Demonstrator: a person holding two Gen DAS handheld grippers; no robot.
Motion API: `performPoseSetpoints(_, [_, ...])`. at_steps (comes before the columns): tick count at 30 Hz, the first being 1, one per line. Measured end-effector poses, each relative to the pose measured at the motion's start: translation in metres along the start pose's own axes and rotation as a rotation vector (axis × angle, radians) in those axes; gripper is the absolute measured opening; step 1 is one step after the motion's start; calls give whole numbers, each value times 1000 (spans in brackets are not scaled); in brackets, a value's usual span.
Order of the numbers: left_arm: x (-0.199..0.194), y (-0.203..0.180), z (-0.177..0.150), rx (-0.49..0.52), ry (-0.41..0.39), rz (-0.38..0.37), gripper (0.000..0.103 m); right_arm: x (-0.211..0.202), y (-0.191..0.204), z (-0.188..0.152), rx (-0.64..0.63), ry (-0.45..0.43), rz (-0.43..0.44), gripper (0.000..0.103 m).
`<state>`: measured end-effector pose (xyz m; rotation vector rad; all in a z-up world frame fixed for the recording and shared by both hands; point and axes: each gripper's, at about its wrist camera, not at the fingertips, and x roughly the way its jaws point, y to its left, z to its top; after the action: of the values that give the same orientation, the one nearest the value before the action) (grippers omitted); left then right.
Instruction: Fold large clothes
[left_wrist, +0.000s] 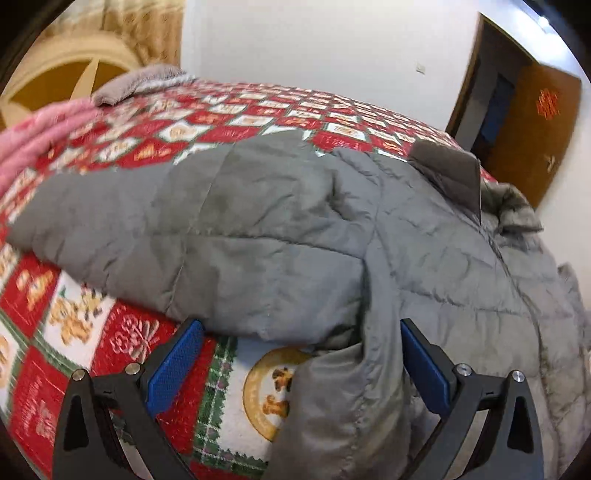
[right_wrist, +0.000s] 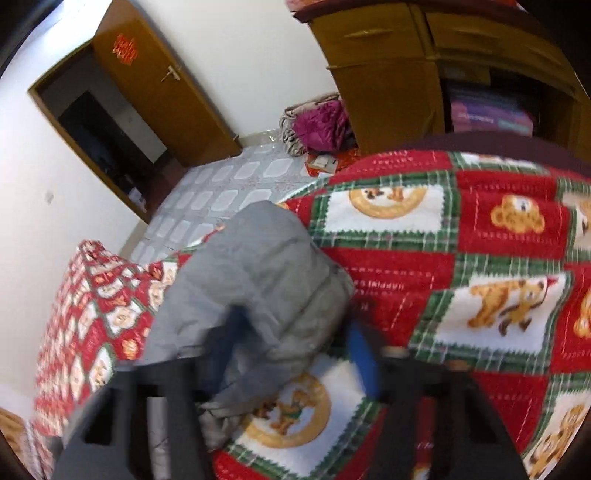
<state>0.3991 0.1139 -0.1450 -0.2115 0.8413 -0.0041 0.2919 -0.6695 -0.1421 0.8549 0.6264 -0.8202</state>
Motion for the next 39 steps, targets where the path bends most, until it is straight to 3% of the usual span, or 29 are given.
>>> performPoseSetpoints(2, [2, 1, 0, -14, 9, -8, 102, 3, -3, 3, -20, 4, 0, 20])
performPoseSetpoints(4, [2, -2, -1, -2, 8, 4, 102, -1, -1, 6, -50, 6, 2, 12])
performPoseSetpoints(8, [4, -6, 0, 10, 9, 16, 102, -42, 29, 5, -164, -84, 31, 11])
performPoseSetpoints(13, [0, 3, -1, -18, -11, -22, 102, -131, 113, -24, -426, -184, 163, 10])
performPoseSetpoints(17, [-3, 11, -2, -51, -28, -61, 102, -191, 186, -87, -648, -219, 264, 10])
performPoseSetpoints(22, [-5, 16, -2, -81, -42, -99, 102, -226, 261, -193, -870, -148, 411, 10])
performPoseSetpoints(27, [-5, 20, -2, -92, -49, -118, 102, -221, 302, -294, -1053, -79, 491, 10])
performPoseSetpoints(32, [-5, 22, -3, -104, -56, -138, 102, -192, 331, -390, -1153, 81, 545, 10])
performPoseSetpoints(36, [-6, 24, -3, -111, -60, -151, 102, -177, 342, -434, -1207, 133, 559, 10])
performPoseSetpoints(39, [-6, 23, -4, -110, -62, -154, 102, -165, 342, -450, -1189, 203, 589, 21])
